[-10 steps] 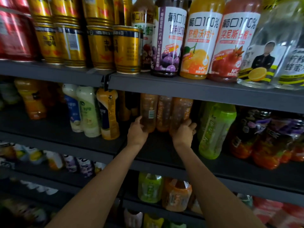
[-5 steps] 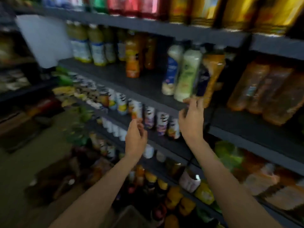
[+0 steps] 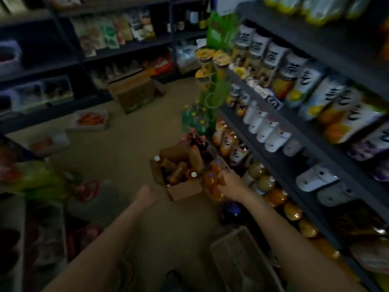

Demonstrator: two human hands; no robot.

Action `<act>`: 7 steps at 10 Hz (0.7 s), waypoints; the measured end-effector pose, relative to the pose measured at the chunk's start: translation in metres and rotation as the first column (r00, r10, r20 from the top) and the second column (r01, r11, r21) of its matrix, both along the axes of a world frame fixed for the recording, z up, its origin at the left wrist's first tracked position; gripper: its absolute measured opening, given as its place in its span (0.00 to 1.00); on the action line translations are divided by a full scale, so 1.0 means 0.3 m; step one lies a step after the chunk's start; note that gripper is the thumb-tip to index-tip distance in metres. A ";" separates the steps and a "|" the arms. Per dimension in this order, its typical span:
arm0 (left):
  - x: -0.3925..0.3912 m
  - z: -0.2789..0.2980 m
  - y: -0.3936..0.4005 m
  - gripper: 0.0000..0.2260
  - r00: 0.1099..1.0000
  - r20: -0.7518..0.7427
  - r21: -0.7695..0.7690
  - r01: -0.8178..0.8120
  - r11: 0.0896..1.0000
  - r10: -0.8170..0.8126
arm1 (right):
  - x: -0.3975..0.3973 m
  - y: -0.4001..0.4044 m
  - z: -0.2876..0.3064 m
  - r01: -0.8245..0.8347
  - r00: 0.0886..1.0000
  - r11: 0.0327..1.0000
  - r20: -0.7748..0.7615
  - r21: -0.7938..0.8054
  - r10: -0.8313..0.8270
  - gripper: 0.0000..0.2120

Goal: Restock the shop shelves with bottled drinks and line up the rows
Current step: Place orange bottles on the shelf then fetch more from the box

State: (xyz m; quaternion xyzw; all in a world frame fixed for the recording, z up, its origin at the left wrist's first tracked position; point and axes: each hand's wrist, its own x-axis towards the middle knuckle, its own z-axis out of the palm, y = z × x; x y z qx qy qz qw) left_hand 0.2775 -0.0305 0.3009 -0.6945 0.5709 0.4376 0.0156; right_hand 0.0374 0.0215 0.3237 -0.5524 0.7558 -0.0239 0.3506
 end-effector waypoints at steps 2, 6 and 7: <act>0.125 -0.118 -0.159 0.14 0.994 -0.005 -0.091 -0.109 0.990 0.109 | 0.066 -0.227 -0.220 -0.047 0.999 0.991 -0.003 0.122 0.047 0.09; -0.021 -0.564 -0.630 0.12 0.997 -0.054 0.043 -0.053 0.998 0.056 | 0.042 -0.650 -0.892 0.043 0.998 0.961 -0.056 0.273 -0.029 0.16; -0.047 -0.729 -0.703 0.14 0.996 -0.078 0.062 -0.032 0.998 0.037 | 0.074 -0.710 -1.048 0.093 0.995 0.964 -0.063 0.250 -0.080 0.17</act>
